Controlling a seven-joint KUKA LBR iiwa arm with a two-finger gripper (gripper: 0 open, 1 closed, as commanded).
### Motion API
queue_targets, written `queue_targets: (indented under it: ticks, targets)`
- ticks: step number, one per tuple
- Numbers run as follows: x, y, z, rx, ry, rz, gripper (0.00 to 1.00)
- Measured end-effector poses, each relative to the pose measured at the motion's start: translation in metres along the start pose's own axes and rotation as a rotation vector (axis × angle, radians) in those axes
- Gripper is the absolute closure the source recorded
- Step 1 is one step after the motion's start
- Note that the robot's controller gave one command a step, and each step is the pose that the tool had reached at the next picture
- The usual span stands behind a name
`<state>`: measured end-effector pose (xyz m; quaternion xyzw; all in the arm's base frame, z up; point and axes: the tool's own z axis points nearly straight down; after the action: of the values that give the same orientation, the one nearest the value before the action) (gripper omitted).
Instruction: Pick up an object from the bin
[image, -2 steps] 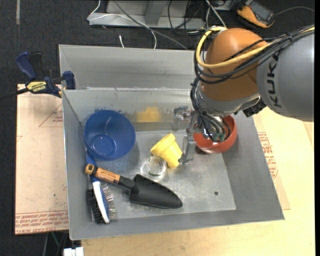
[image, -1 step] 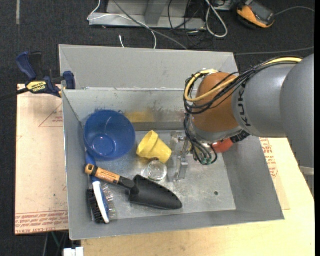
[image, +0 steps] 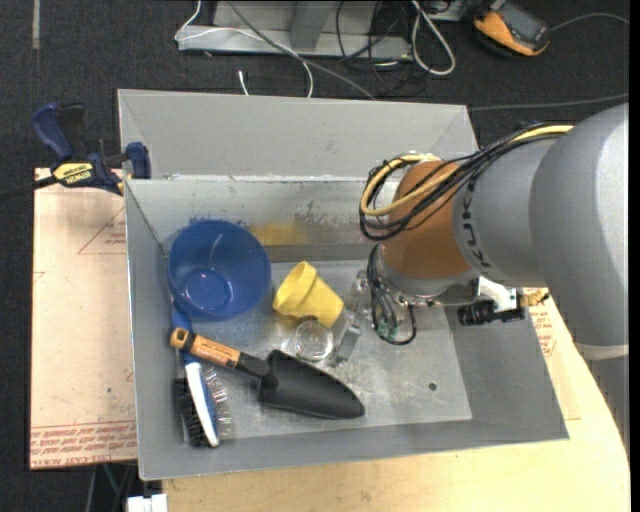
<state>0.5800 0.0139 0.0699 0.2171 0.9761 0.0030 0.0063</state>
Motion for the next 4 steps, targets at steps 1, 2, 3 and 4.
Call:
queue_targets:
  ticks: [1,2,3,4]
  targets:
    - [0.052,0.088,-0.026,0.006,0.010,-0.228,0.00]
    - [0.004,0.050,0.001,0.001,-0.002,-0.161,0.00]
    - [0.068,0.130,-0.005,0.037,-0.010,-0.356,1.00]
    - [0.068,0.130,-0.005,0.036,-0.010,-0.355,1.00]
